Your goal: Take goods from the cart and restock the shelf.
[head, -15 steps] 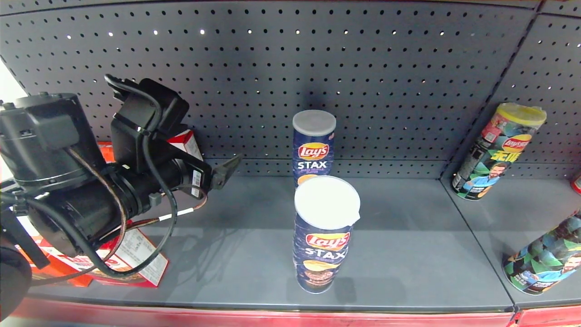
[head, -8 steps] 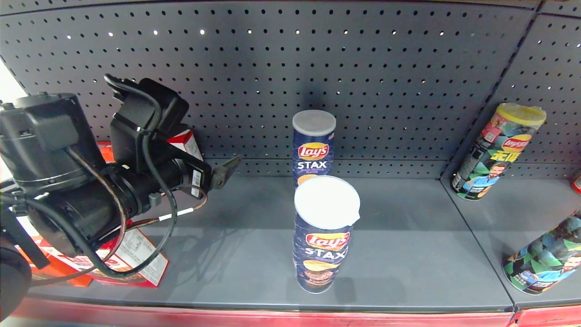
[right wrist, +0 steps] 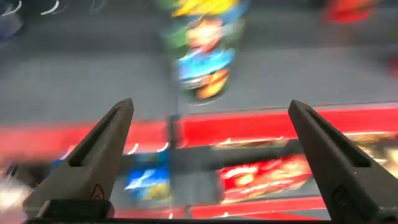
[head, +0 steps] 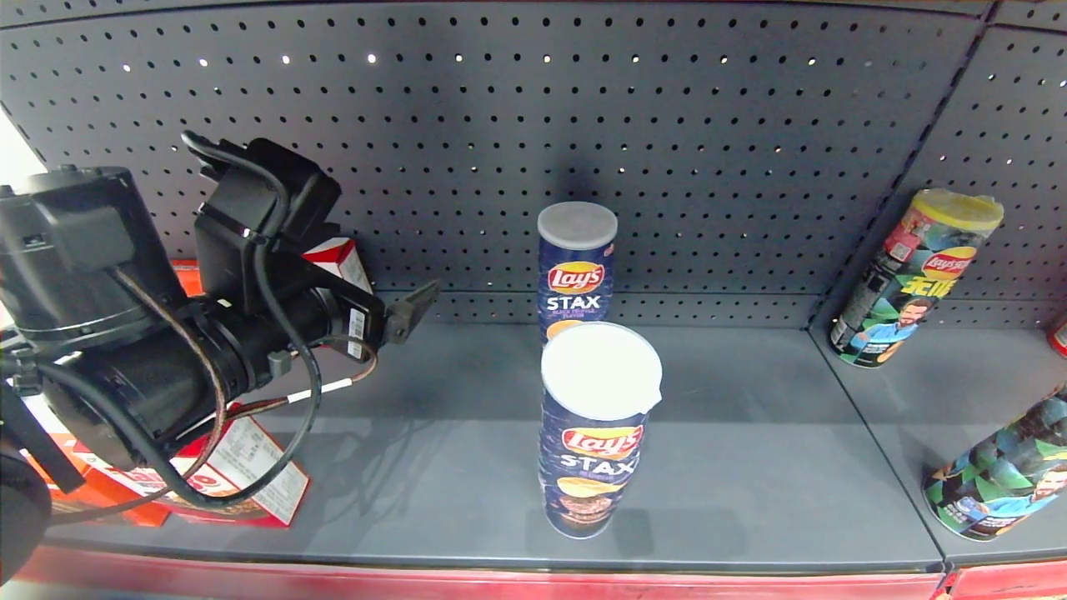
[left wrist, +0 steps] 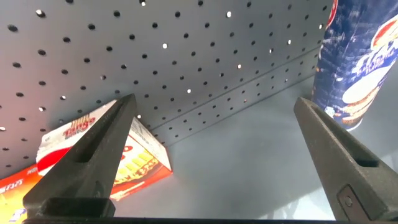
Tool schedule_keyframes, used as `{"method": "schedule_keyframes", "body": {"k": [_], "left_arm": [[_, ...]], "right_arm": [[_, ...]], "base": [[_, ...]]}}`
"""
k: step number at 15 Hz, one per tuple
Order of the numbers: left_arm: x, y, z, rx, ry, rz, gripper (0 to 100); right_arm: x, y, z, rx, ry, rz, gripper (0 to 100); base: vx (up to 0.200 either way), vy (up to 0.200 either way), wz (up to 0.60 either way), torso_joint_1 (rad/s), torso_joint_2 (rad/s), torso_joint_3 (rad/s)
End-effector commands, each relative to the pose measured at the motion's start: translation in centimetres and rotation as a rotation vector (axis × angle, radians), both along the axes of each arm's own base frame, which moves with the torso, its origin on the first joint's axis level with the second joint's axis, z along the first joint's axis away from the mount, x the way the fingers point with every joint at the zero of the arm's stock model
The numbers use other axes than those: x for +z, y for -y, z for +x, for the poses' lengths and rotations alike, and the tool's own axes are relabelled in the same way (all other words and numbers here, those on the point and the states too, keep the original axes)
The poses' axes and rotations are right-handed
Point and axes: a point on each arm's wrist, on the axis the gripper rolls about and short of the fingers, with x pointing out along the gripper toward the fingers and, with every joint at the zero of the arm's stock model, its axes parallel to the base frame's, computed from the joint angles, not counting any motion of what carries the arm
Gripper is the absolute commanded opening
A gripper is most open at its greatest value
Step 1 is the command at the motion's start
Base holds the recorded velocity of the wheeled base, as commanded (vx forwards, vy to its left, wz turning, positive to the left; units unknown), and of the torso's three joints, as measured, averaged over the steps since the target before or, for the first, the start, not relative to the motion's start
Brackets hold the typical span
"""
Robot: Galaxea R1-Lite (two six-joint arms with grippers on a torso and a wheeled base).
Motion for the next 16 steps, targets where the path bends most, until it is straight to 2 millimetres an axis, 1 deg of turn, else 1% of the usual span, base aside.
{"method": "schedule_keyframes", "body": {"k": [1,3,5,6,7,8,10,11,13,14,15,16], "left_arm": [[0.0,0.0,0.0,0.000,0.000,-0.001,100],[-0.1,-0.1,-0.2,0.000,-0.005,0.004,100],[0.4,-0.4,-1.1,-0.006,0.011,-0.004,100],[0.4,-0.4,-1.1,-0.006,0.011,-0.004,100],[1.2,-1.2,-3.2,-0.018,0.046,-0.021,100],[1.2,-1.5,-4.1,-0.032,0.055,-0.026,100],[1.6,-2.6,-6.5,-0.111,0.096,-0.040,100],[2.3,-2.9,-7.4,-0.128,0.133,-0.054,100],[2.9,-3.2,-8.1,-0.128,0.168,-0.067,100],[3.6,-4.1,-9.6,-0.119,0.210,-0.091,100],[3.4,-5.0,-10.9,-0.092,0.227,-0.101,100],[2.3,-5.9,-12.2,-0.054,0.222,-0.107,100]], "right_arm": [[-0.7,0.0,0.2,0.008,-0.021,-0.015,100],[-0.7,0.0,0.2,0.006,-0.021,-0.015,100],[-0.7,0.0,0.2,0.006,-0.019,-0.016,100],[-0.7,0.0,0.2,0.006,-0.019,-0.016,100],[-0.7,0.0,0.2,0.006,-0.019,-0.016,100],[-0.7,0.0,0.2,0.006,-0.019,-0.016,100],[-0.7,0.0,0.2,0.006,-0.019,-0.015,100],[-0.7,0.0,0.2,0.008,-0.019,-0.016,100],[-0.7,0.0,0.2,0.006,-0.019,-0.016,100],[-0.7,0.0,0.2,0.006,-0.019,-0.016,100],[-0.7,0.0,0.2,0.006,-0.019,-0.015,100],[-0.7,0.0,0.2,0.006,-0.019,-0.015,100]], "base": [[0.000,0.000,0.00,0.000,0.00,0.000],[0.000,0.000,0.00,0.000,0.00,0.000],[0.000,0.000,0.00,0.000,0.00,0.000],[0.000,0.000,0.00,0.000,0.00,0.000],[0.000,0.000,0.00,0.000,0.00,0.000],[0.000,0.000,0.00,0.000,0.00,0.000],[0.000,0.000,0.00,0.000,0.00,0.000],[0.000,0.000,0.00,0.000,0.00,0.000],[0.000,0.000,0.00,0.000,0.00,0.000],[0.000,0.000,0.00,0.000,0.00,0.000],[0.000,0.000,0.00,0.000,0.00,0.000],[0.000,0.000,0.00,0.000,0.00,0.000]]}}
